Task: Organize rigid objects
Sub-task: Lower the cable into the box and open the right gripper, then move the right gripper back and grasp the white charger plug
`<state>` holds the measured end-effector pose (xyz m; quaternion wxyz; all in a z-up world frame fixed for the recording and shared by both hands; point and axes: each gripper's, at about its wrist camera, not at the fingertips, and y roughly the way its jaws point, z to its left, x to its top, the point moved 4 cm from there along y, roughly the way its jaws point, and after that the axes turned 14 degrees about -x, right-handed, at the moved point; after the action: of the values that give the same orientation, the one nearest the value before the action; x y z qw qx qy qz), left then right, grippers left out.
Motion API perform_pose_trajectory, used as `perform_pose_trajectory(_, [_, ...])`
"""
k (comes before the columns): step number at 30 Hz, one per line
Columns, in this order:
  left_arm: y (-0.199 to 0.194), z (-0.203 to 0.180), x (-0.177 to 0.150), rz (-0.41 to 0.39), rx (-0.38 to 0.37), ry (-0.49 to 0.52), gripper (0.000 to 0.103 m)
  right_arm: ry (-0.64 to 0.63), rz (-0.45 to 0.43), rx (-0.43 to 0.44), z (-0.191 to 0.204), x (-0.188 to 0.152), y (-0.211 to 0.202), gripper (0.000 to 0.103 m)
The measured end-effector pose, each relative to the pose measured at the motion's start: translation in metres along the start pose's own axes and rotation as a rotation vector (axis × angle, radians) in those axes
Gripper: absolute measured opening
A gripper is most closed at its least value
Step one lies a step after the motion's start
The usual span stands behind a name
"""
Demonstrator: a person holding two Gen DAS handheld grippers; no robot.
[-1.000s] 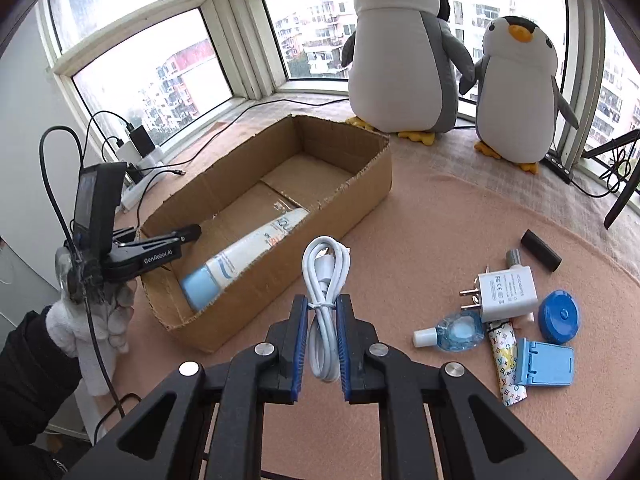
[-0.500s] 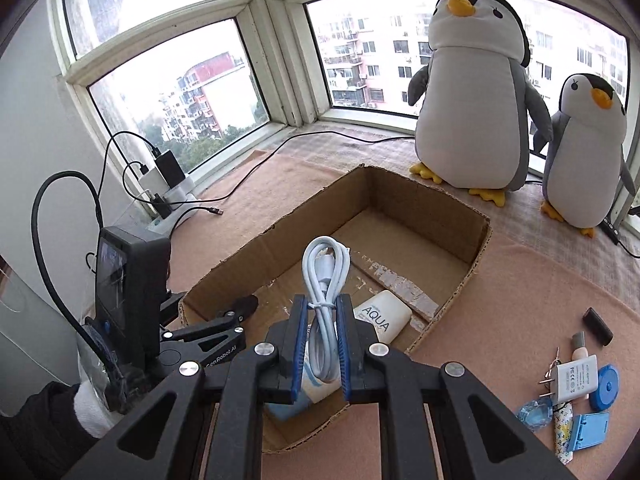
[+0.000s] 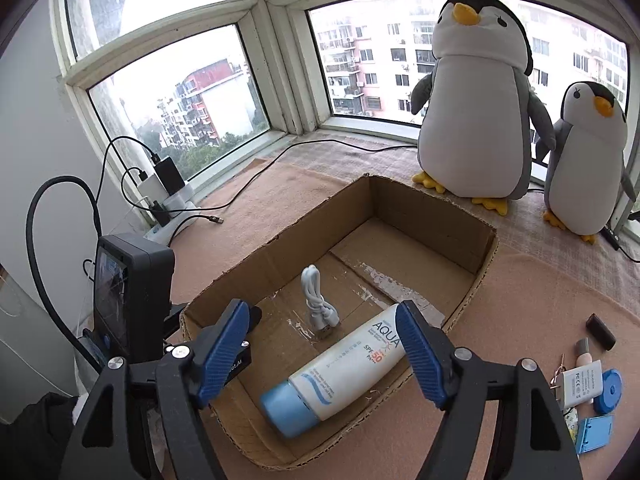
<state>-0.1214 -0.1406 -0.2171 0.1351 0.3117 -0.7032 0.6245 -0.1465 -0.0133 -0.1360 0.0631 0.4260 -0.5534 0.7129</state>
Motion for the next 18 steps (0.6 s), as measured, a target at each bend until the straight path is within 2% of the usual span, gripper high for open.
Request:
perform_pose_trajectory(8, [0.000,0.001,0.000,0.000,0.000,0.000,0.038,0.027,0.003,-0.036,-0.019,-0.006,-0.006,0.072])
perform_pose_trajectory(18, [0.001,0.000,0.000,0.000,-0.001,-0.001,0.038,0.099,-0.017,-0.110,-0.074,-0.012,-0.024,0.072])
